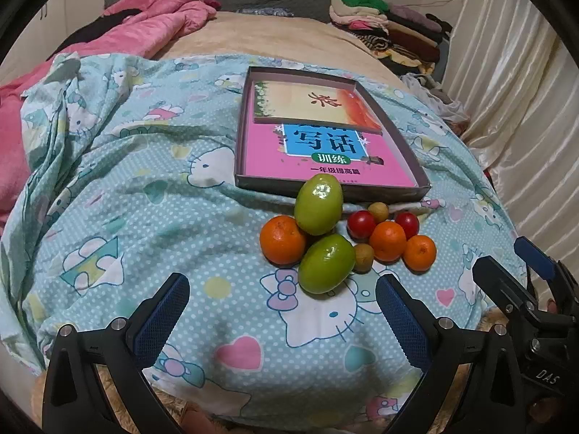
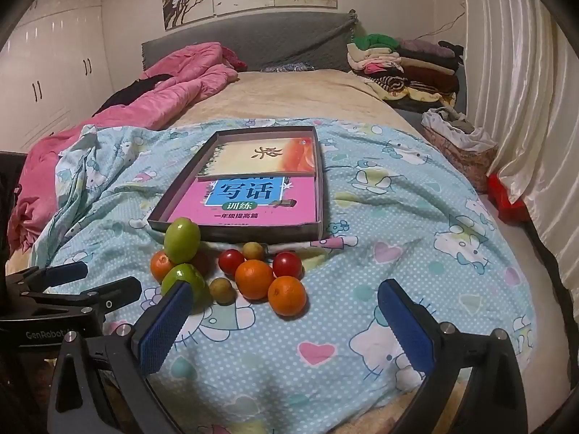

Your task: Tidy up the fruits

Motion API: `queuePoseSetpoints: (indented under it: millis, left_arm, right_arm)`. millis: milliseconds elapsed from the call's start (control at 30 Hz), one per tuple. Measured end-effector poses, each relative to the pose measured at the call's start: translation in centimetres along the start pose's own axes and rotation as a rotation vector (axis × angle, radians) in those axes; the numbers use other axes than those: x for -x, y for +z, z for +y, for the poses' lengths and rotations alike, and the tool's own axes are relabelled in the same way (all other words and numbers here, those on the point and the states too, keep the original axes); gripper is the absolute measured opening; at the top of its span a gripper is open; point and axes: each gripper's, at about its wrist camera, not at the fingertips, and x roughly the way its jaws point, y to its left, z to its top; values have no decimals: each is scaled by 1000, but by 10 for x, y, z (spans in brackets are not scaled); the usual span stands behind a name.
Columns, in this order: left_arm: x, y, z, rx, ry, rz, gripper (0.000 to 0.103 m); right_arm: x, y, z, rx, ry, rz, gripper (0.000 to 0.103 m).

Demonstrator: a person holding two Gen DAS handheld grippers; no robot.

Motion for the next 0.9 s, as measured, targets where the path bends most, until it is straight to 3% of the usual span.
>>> queuePoseSetpoints:
  millis: [900]
  left_arm:
    - [3,1,-1,-4,-7,-9,102]
  right_arm:
    - [-1,0,0,2,-4,1,103]
